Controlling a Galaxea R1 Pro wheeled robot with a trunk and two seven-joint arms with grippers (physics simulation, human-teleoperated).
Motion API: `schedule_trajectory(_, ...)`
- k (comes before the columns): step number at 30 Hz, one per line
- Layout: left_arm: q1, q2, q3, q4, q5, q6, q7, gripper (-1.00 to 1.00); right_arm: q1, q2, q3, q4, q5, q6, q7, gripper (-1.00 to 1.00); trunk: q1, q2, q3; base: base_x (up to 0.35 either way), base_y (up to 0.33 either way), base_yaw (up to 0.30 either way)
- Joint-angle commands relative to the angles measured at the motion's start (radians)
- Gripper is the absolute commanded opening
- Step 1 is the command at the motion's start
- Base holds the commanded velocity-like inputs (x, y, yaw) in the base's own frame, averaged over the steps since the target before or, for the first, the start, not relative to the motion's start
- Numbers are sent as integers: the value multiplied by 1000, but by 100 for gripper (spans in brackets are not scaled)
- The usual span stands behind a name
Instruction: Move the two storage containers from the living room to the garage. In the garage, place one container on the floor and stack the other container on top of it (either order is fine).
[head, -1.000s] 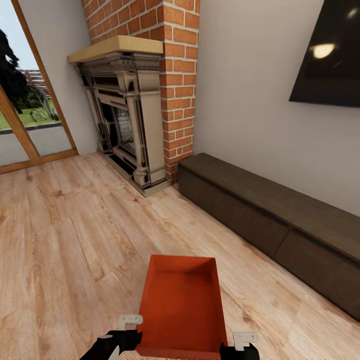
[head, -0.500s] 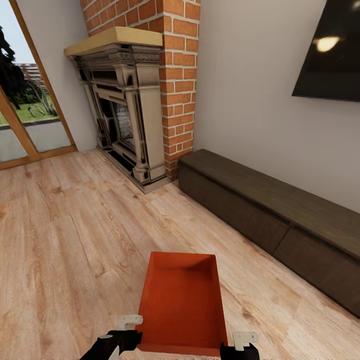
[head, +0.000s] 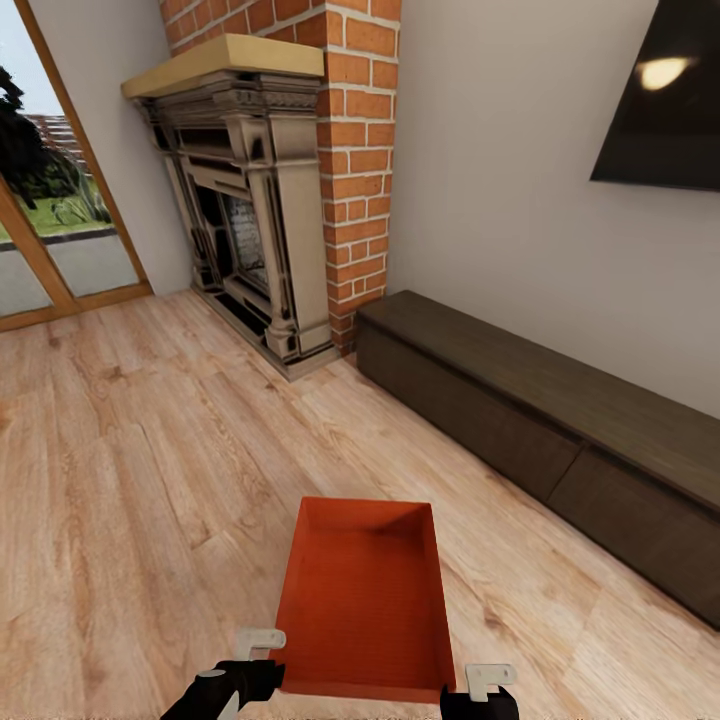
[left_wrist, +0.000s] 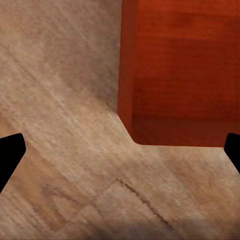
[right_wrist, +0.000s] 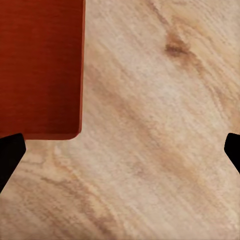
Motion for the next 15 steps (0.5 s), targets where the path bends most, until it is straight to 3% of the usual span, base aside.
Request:
schedule_trajectory(1,0,1,-6,-2,9,5,2,100,-1,0,8,1,-11,-6,-5,100,0,0,-2,0,0,0)
schedule_trajectory(10,0,0,-7,-2,8,4,2,100,-1,0,8,1,-10,-6,-5,100,0,0,-8,2,0,0)
schedule_trajectory(15,0,1,-9,-2,5,0,0,100,-1,0,8,1,-10,-6,-5,100,0,0,-8,182,0,0)
